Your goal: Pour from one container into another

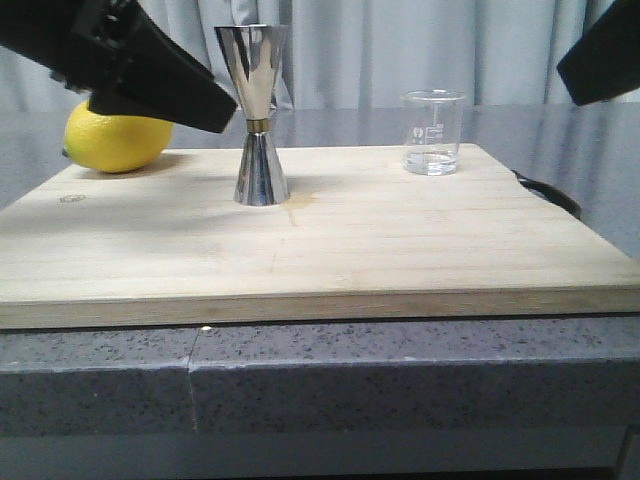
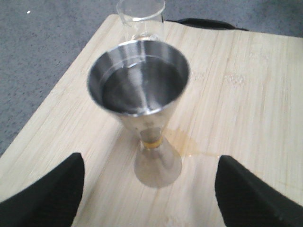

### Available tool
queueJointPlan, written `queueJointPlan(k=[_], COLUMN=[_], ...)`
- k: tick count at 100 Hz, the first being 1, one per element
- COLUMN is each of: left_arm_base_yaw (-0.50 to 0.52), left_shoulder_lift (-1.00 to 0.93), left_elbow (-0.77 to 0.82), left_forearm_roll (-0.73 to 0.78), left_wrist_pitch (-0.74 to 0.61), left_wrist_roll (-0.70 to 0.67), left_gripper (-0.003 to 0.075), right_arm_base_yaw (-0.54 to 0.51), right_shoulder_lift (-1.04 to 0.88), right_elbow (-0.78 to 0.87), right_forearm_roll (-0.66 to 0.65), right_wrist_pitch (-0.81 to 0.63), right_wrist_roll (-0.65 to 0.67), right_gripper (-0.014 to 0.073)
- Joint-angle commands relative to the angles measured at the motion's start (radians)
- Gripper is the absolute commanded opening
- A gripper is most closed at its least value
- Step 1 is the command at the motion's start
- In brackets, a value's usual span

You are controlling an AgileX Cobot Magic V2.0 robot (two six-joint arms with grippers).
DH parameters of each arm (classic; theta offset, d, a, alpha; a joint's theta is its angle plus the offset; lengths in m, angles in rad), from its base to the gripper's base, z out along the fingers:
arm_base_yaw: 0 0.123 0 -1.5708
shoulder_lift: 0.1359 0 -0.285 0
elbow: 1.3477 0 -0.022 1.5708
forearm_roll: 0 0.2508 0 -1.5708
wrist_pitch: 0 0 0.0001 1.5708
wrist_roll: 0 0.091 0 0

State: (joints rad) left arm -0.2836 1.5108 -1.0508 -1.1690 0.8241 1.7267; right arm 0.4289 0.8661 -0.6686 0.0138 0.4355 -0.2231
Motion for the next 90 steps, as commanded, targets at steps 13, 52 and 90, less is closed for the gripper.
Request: queueJointPlan(k=[13, 52, 90], left_arm_base_yaw=[0.004, 0.004, 0.004], left_shoulder_lift=[-0.214, -0.581, -0.777], left_elbow=[-0.02, -0.02, 0.089], left_forearm_roll=[0.335, 1.117, 1.183], left_wrist_pitch=[-0.004, 0.13, 0.063], left_wrist_roll=[-0.406, -1.429, -1.727], left_gripper=[0.0529, 0.0529, 0.0492], right_arm_base_yaw=[-0.073, -0.23, -0.23], right_shoulder_lift=[-0.012, -0.012, -0.11], right_elbow=[-0.027, -0.183, -0.211], right_forearm_roll=[-0.008, -0.006, 0.007], right_wrist_pitch=[0.054, 0.445, 0.369], right_wrist_roll=[0.012, 0.216, 0.254], right_gripper=[0.0554, 0.0554, 0.0554])
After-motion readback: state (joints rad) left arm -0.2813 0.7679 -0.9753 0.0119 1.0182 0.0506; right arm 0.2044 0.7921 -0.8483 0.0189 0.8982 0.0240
